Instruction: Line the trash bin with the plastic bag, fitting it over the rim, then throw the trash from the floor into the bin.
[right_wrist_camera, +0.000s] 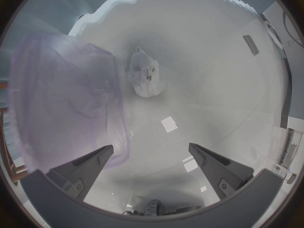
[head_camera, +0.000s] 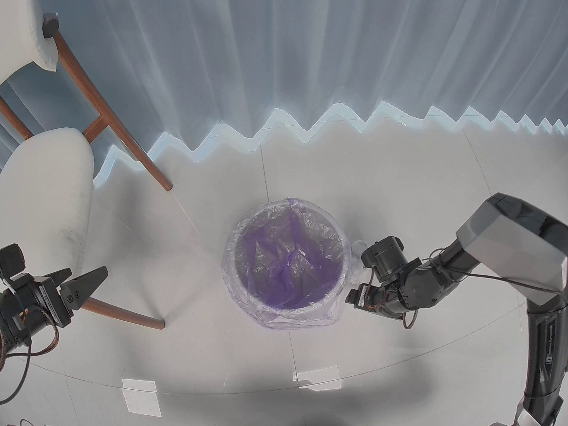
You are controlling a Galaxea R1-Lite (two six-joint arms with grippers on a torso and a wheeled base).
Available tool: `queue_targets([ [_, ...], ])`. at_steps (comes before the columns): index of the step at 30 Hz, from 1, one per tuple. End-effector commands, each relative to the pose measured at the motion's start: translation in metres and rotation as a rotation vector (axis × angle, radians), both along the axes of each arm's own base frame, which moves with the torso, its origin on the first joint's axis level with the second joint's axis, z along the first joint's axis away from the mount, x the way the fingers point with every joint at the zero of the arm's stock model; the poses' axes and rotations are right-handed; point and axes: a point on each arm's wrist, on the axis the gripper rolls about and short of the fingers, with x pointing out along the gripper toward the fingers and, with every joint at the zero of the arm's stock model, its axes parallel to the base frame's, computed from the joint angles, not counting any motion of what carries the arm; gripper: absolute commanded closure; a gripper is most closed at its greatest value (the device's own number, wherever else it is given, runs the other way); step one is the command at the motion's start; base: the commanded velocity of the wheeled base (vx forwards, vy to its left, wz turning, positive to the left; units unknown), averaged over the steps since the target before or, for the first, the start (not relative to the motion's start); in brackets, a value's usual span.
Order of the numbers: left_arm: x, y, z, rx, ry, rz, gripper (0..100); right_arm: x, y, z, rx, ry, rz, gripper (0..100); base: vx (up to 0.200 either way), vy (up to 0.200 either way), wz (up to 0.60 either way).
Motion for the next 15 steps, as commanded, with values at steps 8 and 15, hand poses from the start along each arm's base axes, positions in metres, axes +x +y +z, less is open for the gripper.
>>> queue_targets([
  [8,-0.004,0.003,-0.003,0.025,-0.019,0.018,0,-0.114,-0.049,0.1,0.07,-0.156,0.033,0,0.0,0.0,0.0],
  [15,-0.017,0.008,-0.012,0.026,-0.025,0.05,0,-0.097,-0.078,0.102,0.013,-0.36,0.033,0,0.0,0.0,0.0],
])
